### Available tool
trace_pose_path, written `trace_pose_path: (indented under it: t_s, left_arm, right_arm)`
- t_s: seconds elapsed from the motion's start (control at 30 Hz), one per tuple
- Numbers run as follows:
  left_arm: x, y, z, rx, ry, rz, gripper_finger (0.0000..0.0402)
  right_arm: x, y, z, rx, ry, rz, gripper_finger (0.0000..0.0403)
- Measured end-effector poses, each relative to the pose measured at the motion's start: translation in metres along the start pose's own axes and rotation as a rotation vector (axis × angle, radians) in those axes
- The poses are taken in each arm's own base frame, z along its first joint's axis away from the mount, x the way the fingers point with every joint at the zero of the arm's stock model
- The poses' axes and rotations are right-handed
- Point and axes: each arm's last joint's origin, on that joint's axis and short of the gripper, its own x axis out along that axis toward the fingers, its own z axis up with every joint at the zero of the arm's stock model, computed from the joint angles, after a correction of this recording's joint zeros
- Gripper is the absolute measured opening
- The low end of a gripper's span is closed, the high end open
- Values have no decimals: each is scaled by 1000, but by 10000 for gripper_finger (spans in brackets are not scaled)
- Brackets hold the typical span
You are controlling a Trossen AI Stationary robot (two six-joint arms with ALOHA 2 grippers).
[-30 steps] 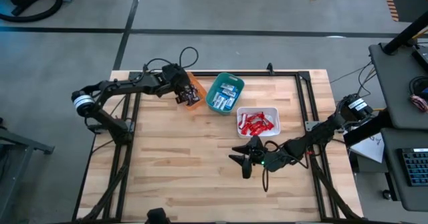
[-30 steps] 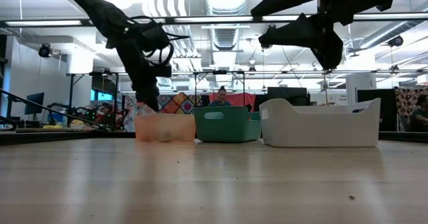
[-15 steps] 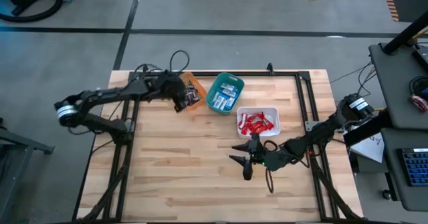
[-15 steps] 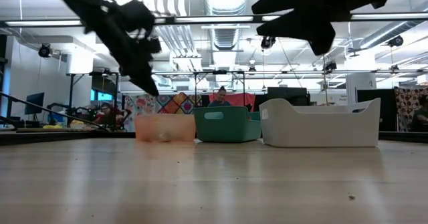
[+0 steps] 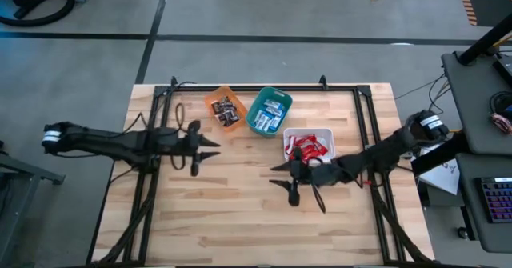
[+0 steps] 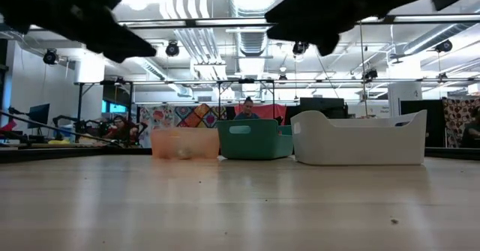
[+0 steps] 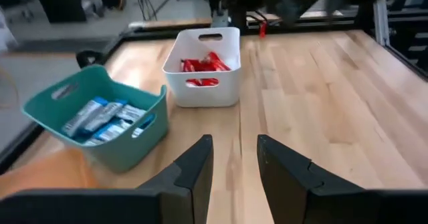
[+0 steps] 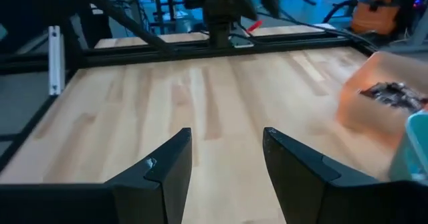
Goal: Sort candy
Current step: Return to Home Position
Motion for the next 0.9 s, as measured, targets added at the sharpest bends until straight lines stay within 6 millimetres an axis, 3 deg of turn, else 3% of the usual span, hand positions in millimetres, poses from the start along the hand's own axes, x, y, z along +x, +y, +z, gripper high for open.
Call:
trace_pose_path:
  t_s: [0.17, 0.3, 0.9]
  left_arm:
    - [-18, 1, -15, 44, -63, 1, 87]
    - [-28, 1, -28, 52, -107, -16, 70]
    - [-53, 7, -41, 117, -241, 25, 2]
  right_arm:
    - [4, -31, 9, -81, -7, 45, 177]
    - [-4, -39, 15, -185, -61, 89, 178]
    - [-82, -93, -4, -172, -253, 21, 178]
